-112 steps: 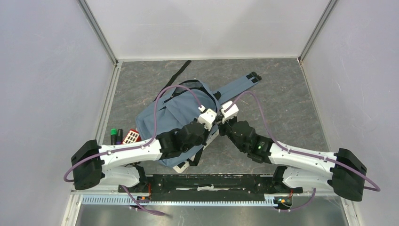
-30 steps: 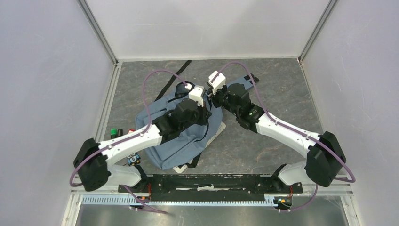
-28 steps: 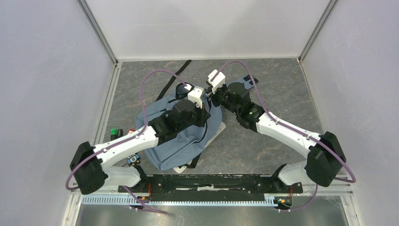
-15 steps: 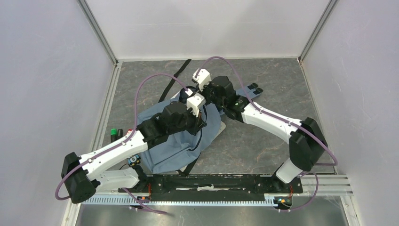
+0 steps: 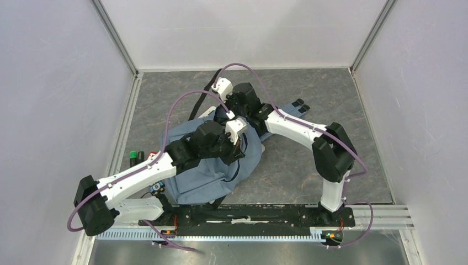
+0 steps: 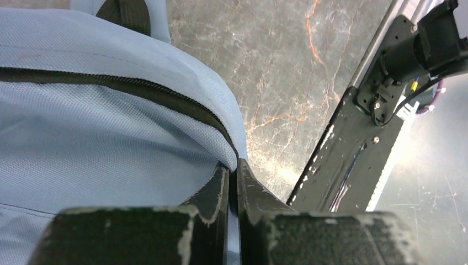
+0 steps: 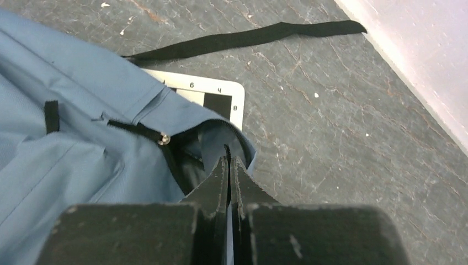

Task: Pack the student bag
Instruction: Zip the student bag at the center of the board.

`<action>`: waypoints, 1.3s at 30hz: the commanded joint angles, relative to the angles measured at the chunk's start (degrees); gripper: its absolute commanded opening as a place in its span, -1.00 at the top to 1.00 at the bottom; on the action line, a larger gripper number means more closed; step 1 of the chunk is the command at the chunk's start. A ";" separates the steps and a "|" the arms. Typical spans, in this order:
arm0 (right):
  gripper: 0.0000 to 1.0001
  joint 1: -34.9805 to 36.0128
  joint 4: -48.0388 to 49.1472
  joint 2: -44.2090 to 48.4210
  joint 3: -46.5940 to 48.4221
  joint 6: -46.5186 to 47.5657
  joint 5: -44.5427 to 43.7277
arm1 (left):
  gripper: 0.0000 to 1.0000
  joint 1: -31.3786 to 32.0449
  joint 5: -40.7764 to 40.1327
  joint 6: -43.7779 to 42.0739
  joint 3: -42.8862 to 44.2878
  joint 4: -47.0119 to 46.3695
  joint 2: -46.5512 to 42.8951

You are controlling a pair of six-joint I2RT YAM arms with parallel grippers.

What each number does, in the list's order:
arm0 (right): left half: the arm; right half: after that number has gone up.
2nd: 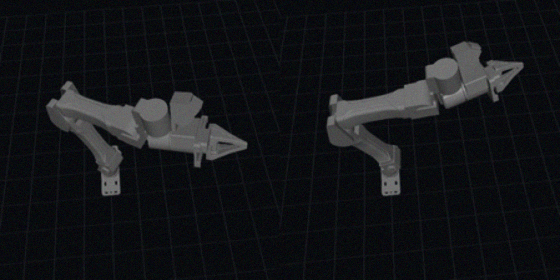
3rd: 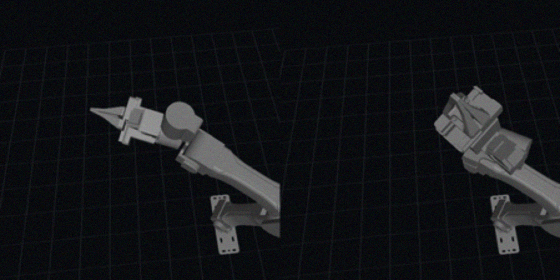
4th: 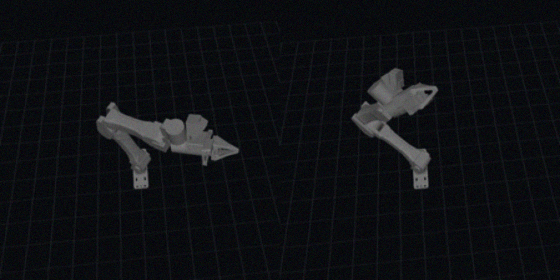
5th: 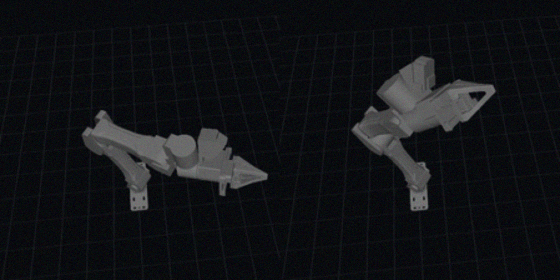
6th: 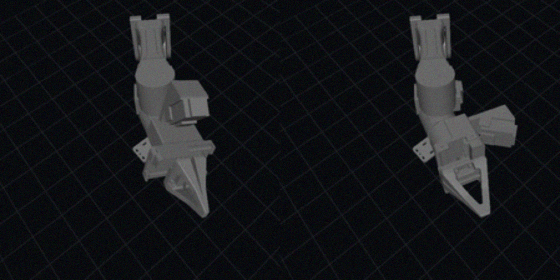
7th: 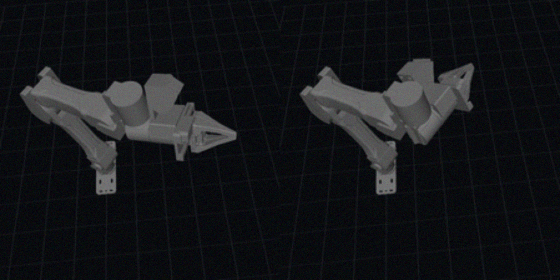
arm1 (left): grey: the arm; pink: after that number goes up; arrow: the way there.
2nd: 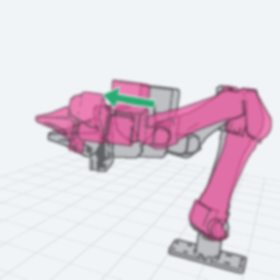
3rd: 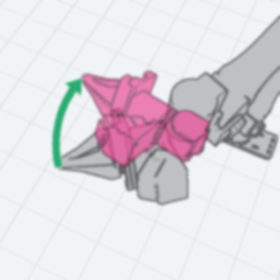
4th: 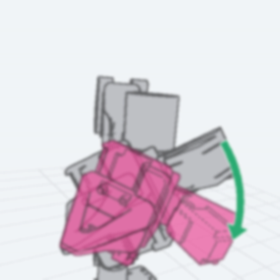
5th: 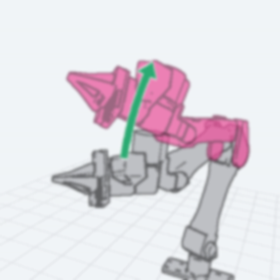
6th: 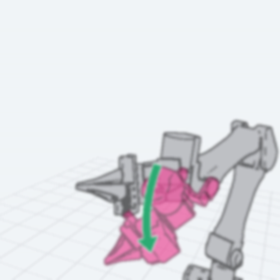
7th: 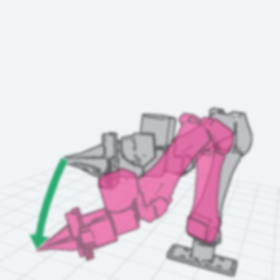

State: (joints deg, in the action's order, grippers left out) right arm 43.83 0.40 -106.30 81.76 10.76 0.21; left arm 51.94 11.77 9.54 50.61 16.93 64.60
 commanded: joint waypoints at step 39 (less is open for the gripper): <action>0.16 -7.84 10.27 15.20 -15.11 -18.09 -2.62 | -0.99 -18.21 -3.47 10.87 6.17 -14.66 9.17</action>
State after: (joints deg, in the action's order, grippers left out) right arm 38.26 9.19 -96.18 68.66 -1.52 0.73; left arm 35.73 6.02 22.02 54.78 6.96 70.94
